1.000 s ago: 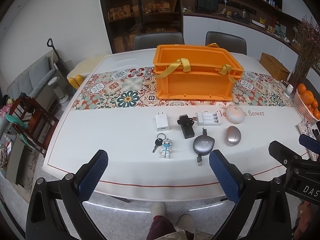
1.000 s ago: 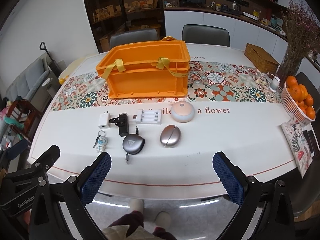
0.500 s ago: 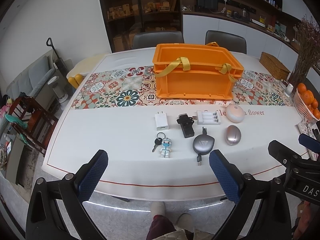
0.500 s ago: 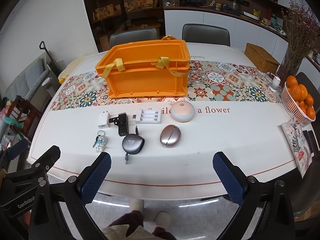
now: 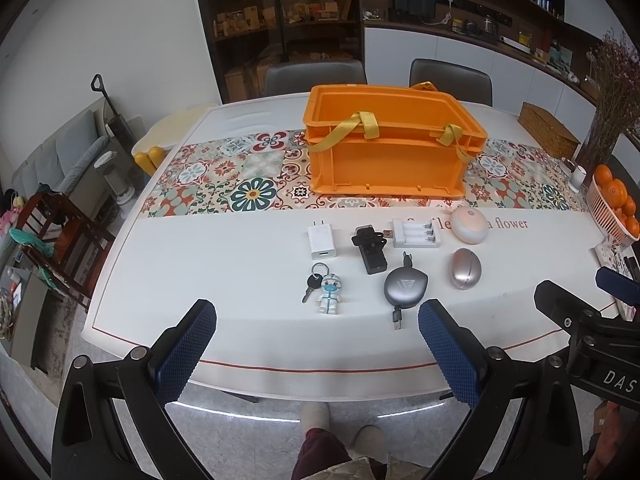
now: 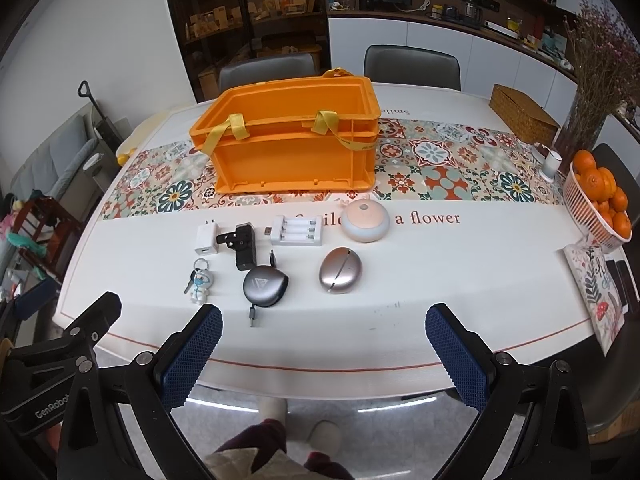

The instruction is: Organize rigid objects

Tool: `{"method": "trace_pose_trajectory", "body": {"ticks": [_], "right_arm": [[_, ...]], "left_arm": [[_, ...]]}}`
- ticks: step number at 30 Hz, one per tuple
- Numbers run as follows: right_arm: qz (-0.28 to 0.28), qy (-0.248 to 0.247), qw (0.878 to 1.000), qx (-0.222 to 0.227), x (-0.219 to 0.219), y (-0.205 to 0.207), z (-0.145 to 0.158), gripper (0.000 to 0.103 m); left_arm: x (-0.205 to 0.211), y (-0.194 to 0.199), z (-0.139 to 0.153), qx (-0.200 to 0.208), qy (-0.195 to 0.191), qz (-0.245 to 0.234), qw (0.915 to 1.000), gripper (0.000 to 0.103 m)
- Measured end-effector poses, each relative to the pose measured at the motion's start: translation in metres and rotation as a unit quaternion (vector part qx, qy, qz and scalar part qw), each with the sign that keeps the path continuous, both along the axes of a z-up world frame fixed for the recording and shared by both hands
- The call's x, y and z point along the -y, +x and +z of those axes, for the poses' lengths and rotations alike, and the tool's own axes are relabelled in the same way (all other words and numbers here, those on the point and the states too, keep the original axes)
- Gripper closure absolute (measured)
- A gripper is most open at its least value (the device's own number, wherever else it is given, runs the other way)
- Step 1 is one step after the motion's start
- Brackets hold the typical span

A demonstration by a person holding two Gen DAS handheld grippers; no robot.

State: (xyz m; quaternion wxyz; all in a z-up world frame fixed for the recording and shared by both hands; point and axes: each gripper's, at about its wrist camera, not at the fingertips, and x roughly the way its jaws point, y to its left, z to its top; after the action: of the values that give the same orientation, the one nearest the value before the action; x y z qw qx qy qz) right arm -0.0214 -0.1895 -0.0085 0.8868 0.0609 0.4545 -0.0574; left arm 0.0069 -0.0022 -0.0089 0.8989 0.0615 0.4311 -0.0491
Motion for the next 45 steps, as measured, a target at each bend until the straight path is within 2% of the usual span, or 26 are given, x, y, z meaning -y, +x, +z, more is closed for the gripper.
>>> {"method": "trace_pose_trajectory", "body": {"ticks": [11, 19, 37, 45], "right_arm": [[0.002, 0.009, 1.0, -0.015, 0.006, 0.003, -0.012, 0.001], [0.009, 0.015, 1.0, -0.01, 0.016, 0.014, -0.022, 0.001], [0.021, 0.031, 0.999, -0.011, 0.041, 0.056, -0.082, 0.003], [0.028, 0.033, 0.999, -0.017, 0.04, 0.077, -0.115, 0.011]], "left_arm": [[0.006, 0.006, -0.008, -0.011, -0.011, -0.007, 0.9999, 0.0], [0.02, 0.013, -0.02, 0.0, -0.008, -0.016, 0.9998, 0.0], [0.051, 0.04, -0.074, 0.009, -0.005, -0.037, 0.9992, 0.0], [0.058, 0.053, -0.102, -0.002, 0.003, -0.03, 0.9995, 0.0]]}}
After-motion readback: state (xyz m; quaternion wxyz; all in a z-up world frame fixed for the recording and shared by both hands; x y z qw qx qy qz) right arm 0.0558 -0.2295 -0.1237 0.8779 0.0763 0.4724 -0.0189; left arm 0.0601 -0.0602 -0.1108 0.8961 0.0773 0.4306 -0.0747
